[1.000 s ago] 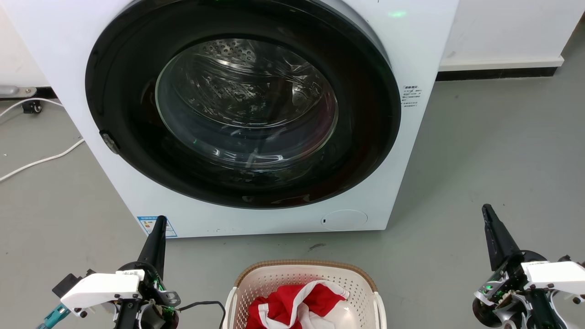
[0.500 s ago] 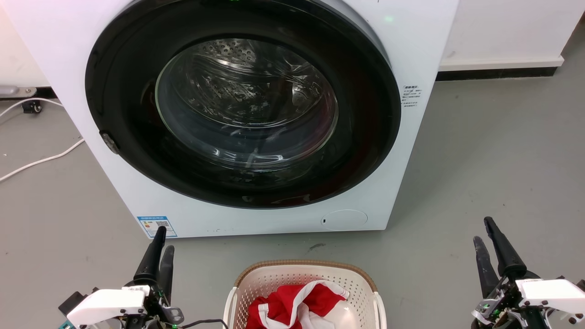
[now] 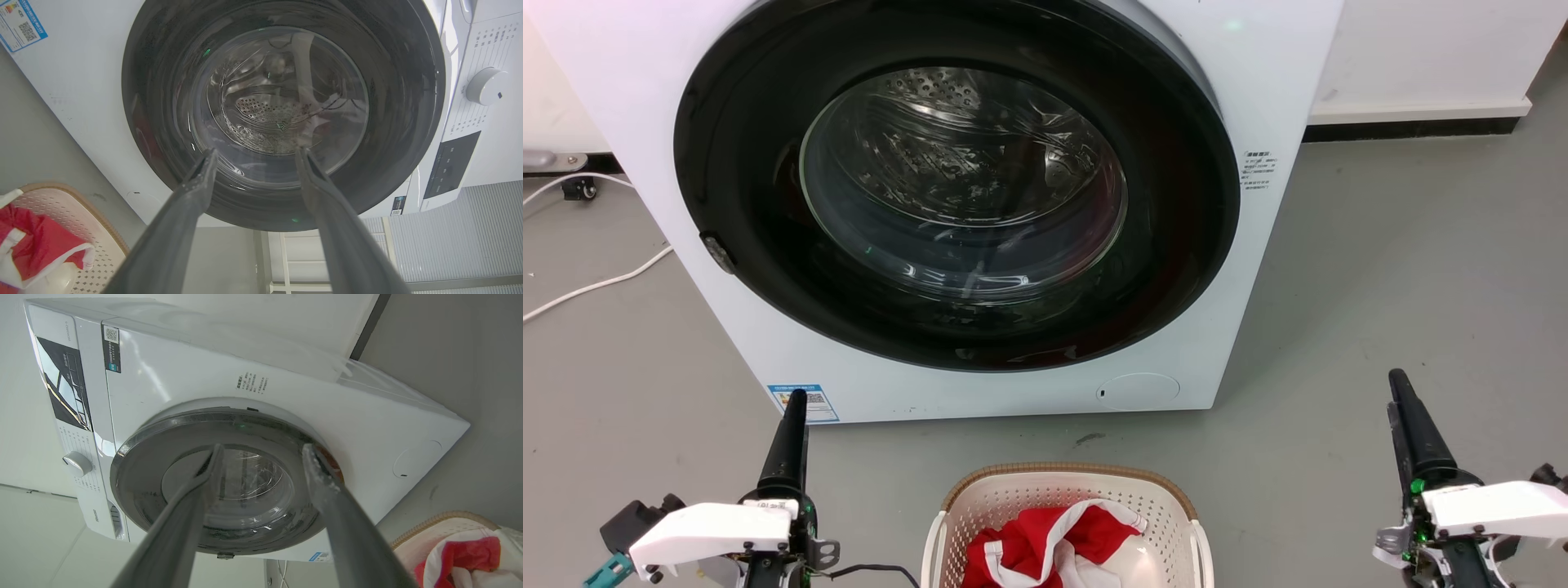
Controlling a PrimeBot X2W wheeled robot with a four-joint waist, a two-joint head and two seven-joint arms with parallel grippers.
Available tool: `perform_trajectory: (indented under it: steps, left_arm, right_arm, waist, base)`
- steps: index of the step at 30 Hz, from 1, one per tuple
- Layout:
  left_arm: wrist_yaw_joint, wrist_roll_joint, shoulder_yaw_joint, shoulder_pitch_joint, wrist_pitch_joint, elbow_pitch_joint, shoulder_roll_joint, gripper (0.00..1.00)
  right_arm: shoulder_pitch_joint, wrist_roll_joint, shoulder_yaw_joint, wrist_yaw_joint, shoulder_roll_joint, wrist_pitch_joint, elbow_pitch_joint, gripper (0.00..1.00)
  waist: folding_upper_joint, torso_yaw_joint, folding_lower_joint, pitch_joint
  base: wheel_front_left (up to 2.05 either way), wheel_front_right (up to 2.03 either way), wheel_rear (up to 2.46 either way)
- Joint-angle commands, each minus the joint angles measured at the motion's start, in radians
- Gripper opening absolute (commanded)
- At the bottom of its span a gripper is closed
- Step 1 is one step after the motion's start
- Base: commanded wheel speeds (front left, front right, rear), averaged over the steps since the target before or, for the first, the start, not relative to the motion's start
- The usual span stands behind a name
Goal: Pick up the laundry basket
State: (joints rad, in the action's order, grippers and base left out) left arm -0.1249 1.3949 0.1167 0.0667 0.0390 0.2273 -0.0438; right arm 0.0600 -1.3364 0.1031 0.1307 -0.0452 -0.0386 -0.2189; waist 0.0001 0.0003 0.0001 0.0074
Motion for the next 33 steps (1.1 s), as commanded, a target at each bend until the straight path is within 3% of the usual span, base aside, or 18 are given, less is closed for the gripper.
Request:
perform_trajectory:
  steps: [1, 4, 13, 33]
  left_arm:
    - [0.004, -0.048, 0.002, 0.014, -0.013, -0.029, -0.003, 1.00]
    - [0.018, -0.147, -0.007, 0.007, -0.035, -0.051, -0.004, 1.00]
    - [0.038, -0.314, -0.029, -0.004, -0.071, -0.082, -0.004, 1.00]
    - [0.061, -0.607, -0.057, -0.028, -0.139, -0.102, -0.006, 1.00]
  right_arm:
    - [0.006, 0.065, -0.009, 0.000, -0.002, 0.012, 0.032, 1.00]
    - [-0.005, 0.190, -0.025, 0.000, -0.003, 0.034, 0.053, 1.00]
    - [-0.022, 0.411, -0.052, 0.000, -0.003, 0.070, 0.085, 1.00]
    - [-0.051, 0.751, -0.068, 0.000, -0.004, 0.139, 0.116, 1.00]
  waist:
    - [-0.0001, 0.000, 0.0000, 0.000]
    - [-0.0001, 0.001, 0.0000, 0.001]
    - [-0.0001, 0.002, 0.0000, 0.003]
    - [-0.0001, 0.004, 0.0000, 0.005]
  base:
    - [0.00, 0.00, 0.00]
    - [0.00, 0.00, 0.00]
    - [0.00, 0.00, 0.00]
    - [0.00, 0.00, 0.00]
